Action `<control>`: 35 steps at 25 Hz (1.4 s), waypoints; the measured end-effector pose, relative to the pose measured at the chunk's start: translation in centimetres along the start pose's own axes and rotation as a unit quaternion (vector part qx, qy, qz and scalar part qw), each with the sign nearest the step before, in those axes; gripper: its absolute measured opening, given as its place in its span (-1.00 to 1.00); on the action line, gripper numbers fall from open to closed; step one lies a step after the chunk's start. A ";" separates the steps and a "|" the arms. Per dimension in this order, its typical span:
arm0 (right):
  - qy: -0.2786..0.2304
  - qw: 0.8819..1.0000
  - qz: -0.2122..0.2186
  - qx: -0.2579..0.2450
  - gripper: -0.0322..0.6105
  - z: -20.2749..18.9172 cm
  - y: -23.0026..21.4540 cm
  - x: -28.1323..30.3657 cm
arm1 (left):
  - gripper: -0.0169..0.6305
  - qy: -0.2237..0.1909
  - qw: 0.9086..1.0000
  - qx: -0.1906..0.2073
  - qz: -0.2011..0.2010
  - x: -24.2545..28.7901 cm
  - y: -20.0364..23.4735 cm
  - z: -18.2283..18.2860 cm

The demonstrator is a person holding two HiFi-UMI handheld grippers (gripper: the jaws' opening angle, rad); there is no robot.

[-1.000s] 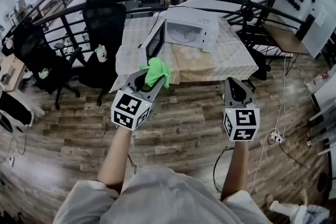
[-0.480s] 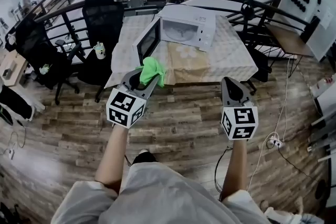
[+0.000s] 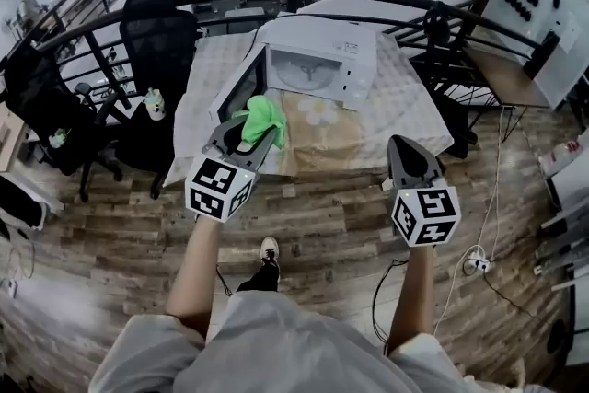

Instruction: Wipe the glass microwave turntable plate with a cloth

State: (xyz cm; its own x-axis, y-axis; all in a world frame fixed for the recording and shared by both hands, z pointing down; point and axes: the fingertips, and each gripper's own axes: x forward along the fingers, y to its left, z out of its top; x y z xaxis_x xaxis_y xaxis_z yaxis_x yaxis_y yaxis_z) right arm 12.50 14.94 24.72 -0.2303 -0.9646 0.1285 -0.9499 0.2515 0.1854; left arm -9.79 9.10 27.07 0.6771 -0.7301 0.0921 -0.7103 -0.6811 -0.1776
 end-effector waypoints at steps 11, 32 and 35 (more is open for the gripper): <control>-0.014 0.999 -0.001 0.034 -0.86 2.5 -5.6 19.4 | -0.52 -0.008 1.000 -0.008 -0.025 17.2 12.7 0.3; 0.090 0.989 0.111 0.029 -0.86 -10.0 -12.3 40.2 | -0.51 0.099 0.994 -0.040 0.038 37.5 19.2 -16.2; 0.112 0.987 0.114 0.017 -0.86 -12.8 -12.2 41.6 | -0.51 0.126 0.991 -0.041 0.032 39.8 19.8 -20.6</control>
State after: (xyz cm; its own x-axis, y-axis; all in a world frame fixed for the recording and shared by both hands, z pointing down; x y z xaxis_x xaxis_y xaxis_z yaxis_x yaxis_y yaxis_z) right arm 17.19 -27.24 40.28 -0.3894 -0.8406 0.3766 -0.8865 0.4529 0.0943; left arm -0.84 -34.54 47.40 0.5674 -0.7558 0.3270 -0.7711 -0.6269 -0.1110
